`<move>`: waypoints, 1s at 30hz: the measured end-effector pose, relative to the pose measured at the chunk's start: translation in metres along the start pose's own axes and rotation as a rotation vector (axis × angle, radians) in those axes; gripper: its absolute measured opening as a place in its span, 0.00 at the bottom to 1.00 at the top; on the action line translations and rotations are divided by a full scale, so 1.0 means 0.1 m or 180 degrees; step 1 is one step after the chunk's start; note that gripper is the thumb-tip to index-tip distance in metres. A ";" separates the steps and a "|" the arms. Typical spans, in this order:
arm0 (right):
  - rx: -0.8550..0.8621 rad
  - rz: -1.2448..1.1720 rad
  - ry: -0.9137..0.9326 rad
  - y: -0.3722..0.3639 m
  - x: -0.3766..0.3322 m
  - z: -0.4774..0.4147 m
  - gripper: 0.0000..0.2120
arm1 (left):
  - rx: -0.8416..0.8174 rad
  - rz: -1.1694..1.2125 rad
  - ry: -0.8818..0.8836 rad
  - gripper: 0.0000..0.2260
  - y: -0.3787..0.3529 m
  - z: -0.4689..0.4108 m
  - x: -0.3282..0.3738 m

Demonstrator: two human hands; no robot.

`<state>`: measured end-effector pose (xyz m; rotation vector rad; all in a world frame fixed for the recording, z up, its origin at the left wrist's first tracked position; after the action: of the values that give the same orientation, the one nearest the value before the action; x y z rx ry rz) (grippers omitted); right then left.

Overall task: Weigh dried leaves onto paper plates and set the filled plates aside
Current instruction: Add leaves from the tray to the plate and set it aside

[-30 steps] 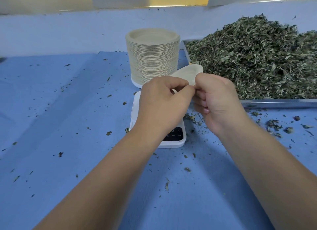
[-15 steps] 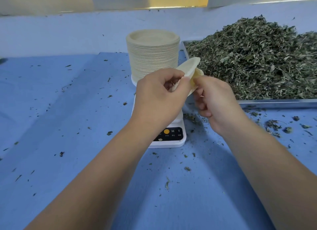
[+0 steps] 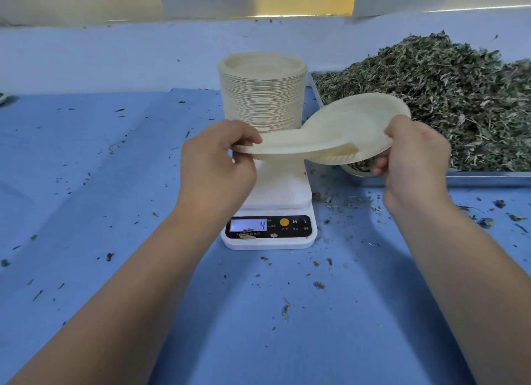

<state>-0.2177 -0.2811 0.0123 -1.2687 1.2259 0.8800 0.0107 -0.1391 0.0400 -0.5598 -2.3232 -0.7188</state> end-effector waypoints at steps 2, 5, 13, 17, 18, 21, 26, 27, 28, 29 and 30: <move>0.0166 -0.0113 0.0002 0.05 -0.01 -0.03 0.05 | 0.0056 -0.0014 0.0240 0.21 0.07 0.00 -0.16; 0.0225 -0.0294 0.0021 0.07 0.00 -0.07 0.03 | 0.0157 -0.0106 0.0481 0.22 0.15 0.00 -0.39; -0.0340 -0.1046 -0.0142 -0.15 0.10 -0.02 0.04 | -0.0373 0.0025 0.0713 0.20 0.15 0.06 -0.79; -0.0583 -0.1626 -0.0462 -0.45 0.00 0.00 0.04 | -0.0493 0.0220 0.0695 0.20 0.15 0.06 -0.84; -0.0657 -0.1683 -0.0506 -0.55 -0.05 -0.01 0.05 | -0.0481 0.0232 0.0700 0.21 0.15 0.07 -0.86; -0.0850 -0.1684 -0.0606 -0.92 -0.20 -0.06 0.06 | -0.0373 0.0270 0.0929 0.21 0.16 0.07 -0.95; -0.1323 -0.1116 -0.0919 -1.52 -0.41 -0.25 0.08 | -0.0234 0.0405 0.1307 0.21 0.16 0.07 -1.07; -0.1446 -0.0964 -0.0979 -1.62 -0.43 -0.30 0.07 | -0.0223 0.0404 0.1350 0.21 0.16 0.07 -1.09; -0.1545 -0.0824 -0.1033 -1.71 -0.44 -0.34 0.07 | -0.0219 0.0416 0.1373 0.21 0.15 0.07 -1.10; -0.1612 -0.0675 -0.1083 -1.79 -0.44 -0.37 0.06 | -0.0233 0.0436 0.1378 0.20 0.14 0.07 -1.10; -0.1645 -0.0512 -0.1118 -1.85 -0.43 -0.40 0.06 | -0.0270 0.0451 0.1356 0.20 0.13 0.07 -1.08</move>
<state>-0.0541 -0.3414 0.0973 -1.5092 0.6255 1.2868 0.0912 -0.1471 -0.0337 -0.5423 -1.8488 -0.7860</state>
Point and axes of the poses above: each hand's wrist, its own z-axis away from the middle knuckle, its own y-axis out of the back of the hand, x = y × z, the point moved 5 cm from there along -z, towards the middle knuckle, and after that the axes turned 3 degrees about z, right-handed, at the moved point
